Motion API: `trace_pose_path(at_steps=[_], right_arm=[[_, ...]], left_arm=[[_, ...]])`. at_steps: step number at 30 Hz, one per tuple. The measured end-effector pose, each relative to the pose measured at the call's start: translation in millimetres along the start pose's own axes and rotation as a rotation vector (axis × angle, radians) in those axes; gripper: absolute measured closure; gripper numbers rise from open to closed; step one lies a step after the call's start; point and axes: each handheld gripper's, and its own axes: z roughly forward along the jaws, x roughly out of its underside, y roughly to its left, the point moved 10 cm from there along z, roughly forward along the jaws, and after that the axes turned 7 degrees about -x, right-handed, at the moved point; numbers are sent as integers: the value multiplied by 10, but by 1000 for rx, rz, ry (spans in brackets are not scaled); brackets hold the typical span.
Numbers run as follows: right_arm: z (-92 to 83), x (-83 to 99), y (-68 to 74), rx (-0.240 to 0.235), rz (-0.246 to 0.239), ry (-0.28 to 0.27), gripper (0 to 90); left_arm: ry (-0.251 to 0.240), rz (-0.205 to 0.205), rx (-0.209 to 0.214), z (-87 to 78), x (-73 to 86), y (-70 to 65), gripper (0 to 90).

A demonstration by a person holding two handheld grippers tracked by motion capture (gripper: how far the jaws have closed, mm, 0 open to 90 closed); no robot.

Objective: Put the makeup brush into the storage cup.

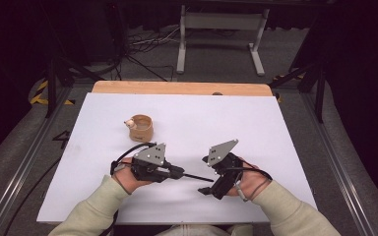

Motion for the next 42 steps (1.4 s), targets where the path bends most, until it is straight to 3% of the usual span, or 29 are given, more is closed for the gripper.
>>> trace_pose_path(at_steps=[6, 12, 30, 33, 42], right_arm=[[105, 16, 9, -15, 12, 32, 74], [153, 37, -14, -8, -1, 79, 296], [219, 67, 34, -32, -83, 131, 772], [220, 69, 37, -30, -87, 131, 817], [231, 77, 50, -26, -123, 137, 836]], left_arm=[[8, -4, 0, 6, 7, -1, 818], [14, -6, 2, 14, 10, -6, 818], [31, 8, -2, 32, 9, -28, 818], [30, 8, 0, 33, 7, -32, 818], [32, 5, 14, 31, 16, -34, 817]])
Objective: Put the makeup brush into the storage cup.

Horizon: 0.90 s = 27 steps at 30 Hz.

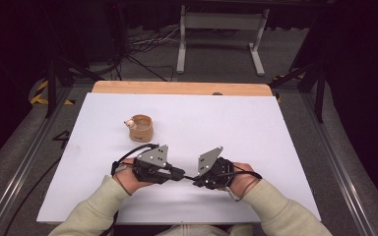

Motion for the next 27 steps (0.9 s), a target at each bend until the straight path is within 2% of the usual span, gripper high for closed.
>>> trace_pose_path(at_steps=[5, 7, 9, 10, 11, 13, 15, 17, 21, 22, 24, 25, 27], right_arm=[[-11, -22, -4, 18, -18, -20, 840], [-26, -31, -12, 27, -17, -32, 840], [-35, -37, -17, 31, -20, -41, 840], [-44, -45, -19, 30, -25, -53, 840], [-69, -53, -21, 38, -22, -72, 841], [-95, -66, -18, 42, -28, -96, 841], [-119, -77, -20, 46, -31, -119, 840], [-145, -90, -24, 49, -29, -147, 840], [-185, -116, -17, 37, -23, -225, 841], [-185, -116, -17, 37, -23, -225, 841], [-218, -134, -19, 40, -25, -286, 840], [-218, -134, -19, 40, -25, -286, 840], [-247, -158, -23, 49, -31, -332, 841]], left_arm=[[-53, -10, 15, -28, -30, 11, 802], [-78, 0, 11, -39, -52, 11, 718], [-91, 6, -1, -43, -64, 21, 581], [-116, -7, -11, -49, -89, 41, 581], [-129, -12, -22, -54, -99, 61, 460], [-156, -26, -37, -69, -111, 96, 376], [-188, -49, -35, -90, -127, 119, 328], [-233, -51, -33, -119, -152, 128, 272], [-261, -40, -70, -142, -163, 171, 208], [-261, -40, -70, -142, -163, 171, 201], [-269, -42, -75, -143, -155, 186, 197], [-269, -42, -75, -143, -155, 186, 197], [-275, -45, -77, -141, -153, 191, 198]])
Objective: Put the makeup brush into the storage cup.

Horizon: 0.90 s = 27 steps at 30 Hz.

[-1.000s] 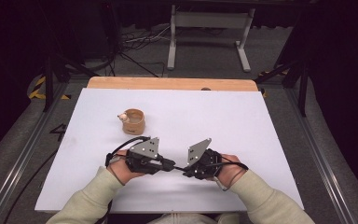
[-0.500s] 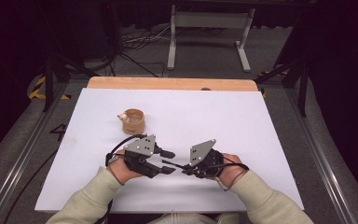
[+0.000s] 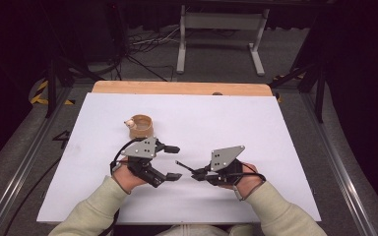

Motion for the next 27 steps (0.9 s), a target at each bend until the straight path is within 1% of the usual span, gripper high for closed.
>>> trace_pose_path(at_steps=[2, 6, 8, 10, 11, 12, 14, 15, 16, 17, 18, 19, 21, 23, 26, 27], right_arm=[[-18, -33, -4, 9, -10, -43, 841], [-41, -103, -6, 23, -29, -132, 840], [-46, -124, -16, 33, -33, -166, 840], [-47, -138, -31, 37, -26, -202, 840], [-47, -138, -31, 37, -26, -202, 840], [-47, -141, -40, 40, -18, -216, 840], [-49, -150, -58, 46, -4, -258, 840], [-46, -157, -72, 50, 4, -294, 841], [-42, -160, -78, 52, 7, -312, 840], [-42, -160, -78, 52, 7, -312, 840], [-29, -165, -84, 59, 12, -347, 840], [-29, -165, -84, 59, 12, -347, 840], [-11, -168, -86, 66, 14, -382, 840], [25, -153, -92, 80, 17, -404, 840], [46, -142, -97, 81, 25, -411, 840], [54, -140, -103, 85, 29, -422, 840]], left_arm=[[-7, -5, 6, -1, -4, -3, 199], [-16, -14, -1, -8, -8, 8, 197], [-21, -16, -4, -13, -10, 15, 197], [-24, -22, -7, -14, -10, 22, 195], [-24, -22, -7, -14, -10, 22, 193], [-24, -22, -11, -13, -9, 28, 193], [-18, -18, -17, -6, 1, 35, 188], [-18, -18, -21, -2, 5, 42, 181], [-16, -21, -22, 0, 9, 44, 179], [-16, -21, -22, 0, 9, 44, 177], [-15, -21, -21, 4, 13, 47, 176], [-15, -21, -21, 4, 13, 47, 175], [-18, -22, -23, 4, 12, 50, 173], [-21, -24, -29, 2, 8, 57, 165], [-20, -24, -27, 4, 8, 56, 164], [-20, -25, -28, 5, 7, 55, 164]])
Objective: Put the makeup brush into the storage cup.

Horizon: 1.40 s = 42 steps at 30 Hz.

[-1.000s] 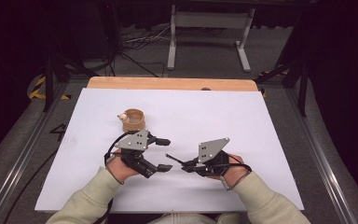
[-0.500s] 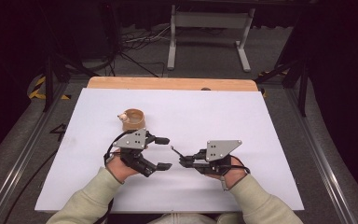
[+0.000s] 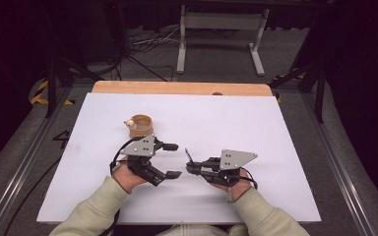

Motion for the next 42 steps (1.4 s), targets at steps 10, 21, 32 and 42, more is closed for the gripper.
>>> trace_pose_path(at_steps=[10, 21, 32, 42], right_arm=[[25, 44, -16, 17, 17, -27, 840], [56, 71, -21, 31, 27, -41, 840], [73, 84, -30, 41, 43, -57, 839], [82, 96, -35, 42, 53, -57, 839]], left_arm=[[-33, -18, 4, 16, -76, -15, 159], [-96, -61, -21, 60, -155, 19, 157], [-140, -62, -42, 114, -211, -18, 161], [-183, -94, -37, 159, -252, -48, 206]])
